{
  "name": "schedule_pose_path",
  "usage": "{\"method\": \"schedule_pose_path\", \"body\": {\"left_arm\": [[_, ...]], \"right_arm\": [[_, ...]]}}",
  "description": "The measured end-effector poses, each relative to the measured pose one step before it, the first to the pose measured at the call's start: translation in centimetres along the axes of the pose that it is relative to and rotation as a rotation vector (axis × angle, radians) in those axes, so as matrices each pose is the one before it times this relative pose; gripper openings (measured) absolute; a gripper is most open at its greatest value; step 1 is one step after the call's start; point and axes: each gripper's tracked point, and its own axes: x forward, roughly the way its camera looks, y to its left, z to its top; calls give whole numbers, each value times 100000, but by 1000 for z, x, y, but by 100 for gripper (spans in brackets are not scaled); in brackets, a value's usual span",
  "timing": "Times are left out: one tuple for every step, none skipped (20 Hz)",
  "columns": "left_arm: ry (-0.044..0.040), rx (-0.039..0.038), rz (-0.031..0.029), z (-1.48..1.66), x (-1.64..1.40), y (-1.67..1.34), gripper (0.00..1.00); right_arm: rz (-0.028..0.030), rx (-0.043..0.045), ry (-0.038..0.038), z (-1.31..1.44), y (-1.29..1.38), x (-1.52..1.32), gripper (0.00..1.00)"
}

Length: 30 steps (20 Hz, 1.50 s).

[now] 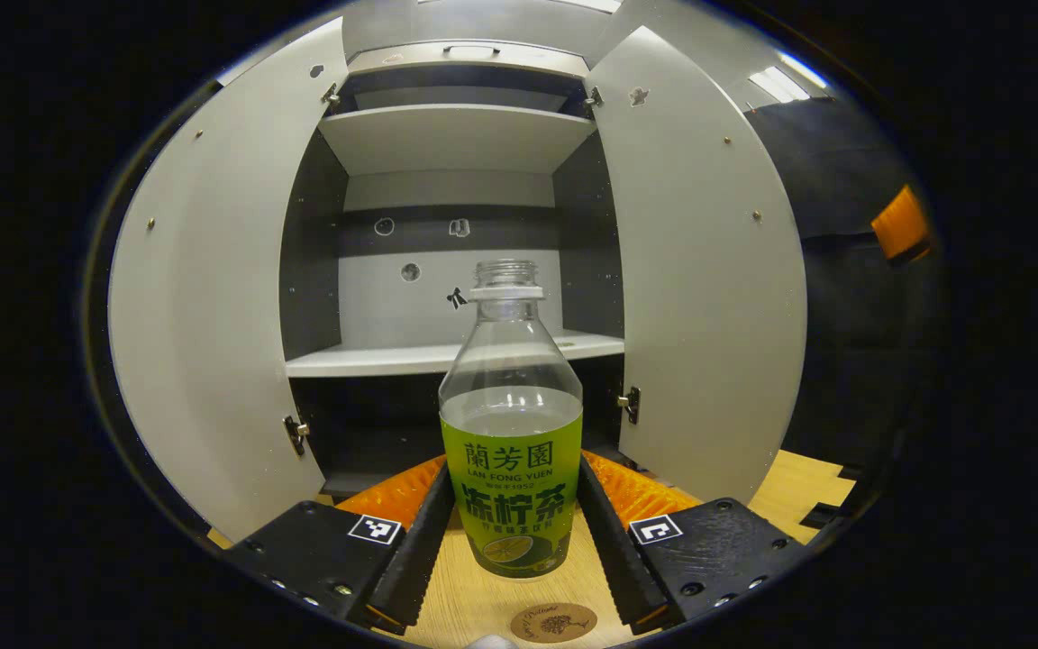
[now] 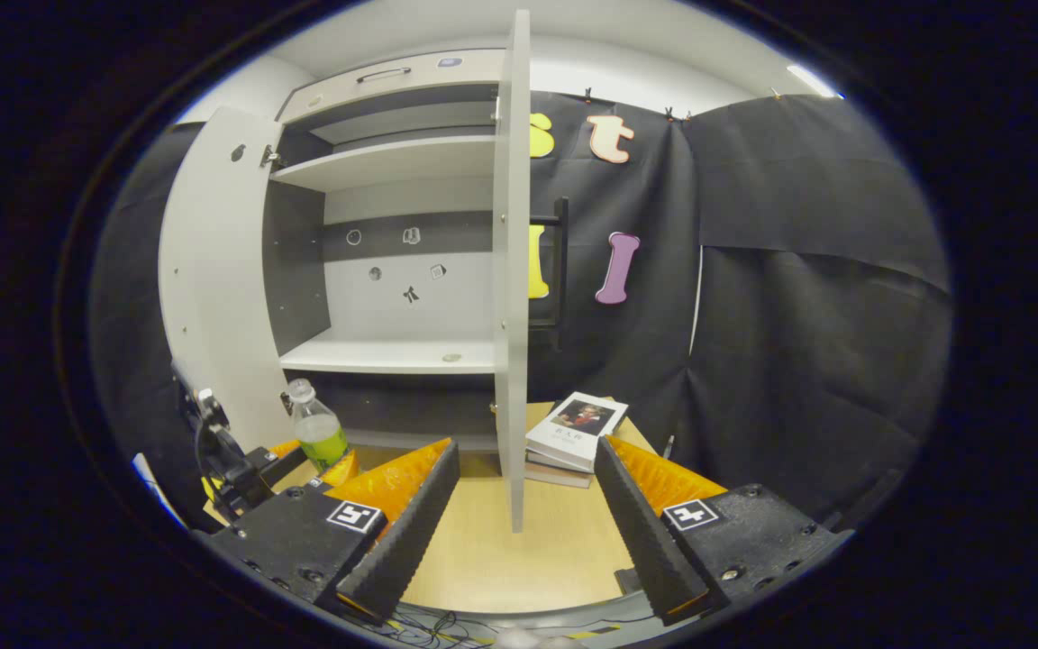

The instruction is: Grasp the bottle in the cabinet with the left hand and place it on the coaster, then close the right door with the right hand and the left door with the left hand.

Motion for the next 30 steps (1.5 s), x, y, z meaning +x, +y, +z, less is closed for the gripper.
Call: {"method": "schedule_pose_path", "body": {"left_arm": [[1201,66,-994,-1562,-220,-402,77],[1478,-262,-895,-1653,-209,-413,77],[296,-656,-466,-1345,-142,-340,77],[499,-1184,-426,-1313,-104,-218,77],[-392,-1183,-730,-1018,-87,-271,77],[-1316,-729,-541,-723,-68,-186,77],[-1277,73,-306,-563,71,-159,77],[-414,1128,115,-822,-138,-43,77],[200,993,-427,-867,-48,-138,77],[-28,576,-480,-860,-38,-133,77],[-1249,959,-97,-534,-40,-57,77],[-14,33,-776,-795,14,-178,77],[237,-474,-1125,-662,-108,-339,77],[-57,-246,-700,-439,39,-249,77],[-72,-117,-472,-313,-107,-257,77],[371,472,192,-410,-48,-104,77],[466,-152,-419,-444,-32,-141,77],[221,319,86,-367,-72,-62,77],[903,-68,-324,-396,-4,-55,77],[364,-75,395,-435,-108,78,77],[814,-330,570,-223,21,153,77],[368,-346,436,-234,-93,106,77],[-603,19,-79,135,-85,4,77],[642,370,-42,-157,-70,-7,77],[172,53,-29,40,2,16,77],[382,472,-31,59,-32,-73,77],[-118,587,246,234,-89,137,82],[-360,-292,-1155,317,-72,-219,86],[-889,152,355,663,-86,64,93],[-548,-221,-564,570,-154,-38,94]], "right_arm": [[-507,-432,609,-233,-110,56,99],[-508,-323,770,-131,-114,47,97],[737,179,786,-209,200,-15,99],[766,-495,860,-184,214,-58,99],[17,-1153,486,-235,12,-47,99],[-82,-1331,354,-120,19,-9,97],[5,-1351,536,-280,-34,85,99],[-143,-1146,1182,-314,-46,38,99],[-51,-739,987,-379,-41,23,97],[-11,-223,718,-202,-60,-2,99],[-137,157,857,-241,-60,-18,99],[-380,66,1179,-210,-126,-25,99],[-271,-31,1057,-176,-42,0,99],[-510,-468,807,-39,-143,-104,99],[-695,-712,161,-31,-199,-72,99],[-427,-576,-102,135,-70,-77,99],[148,-448,-50,101,163,-122,99],[380,-698,76,24,224,-107,99],[297,-875,351,-54,213,-172,99],[215,-658,136,-33,47,-26,99],[320,-368,-197,161,121,-119,99],[-102,-170,58,60,-14,-1,99],[362,142,26,-19,133,-84,99],[533,329,341,-53,163,-11,98],[344,51,262,-109,103,-39,98],[172,-83,-11,1,81,-55,98],[-406,-288,202,-138,-39,39,99],[-609,-268,391,-96,-165,24,99],[-324,603,-258,43,-111,-57,99],[177,1046,-276,51,-7,-109,99]]}}
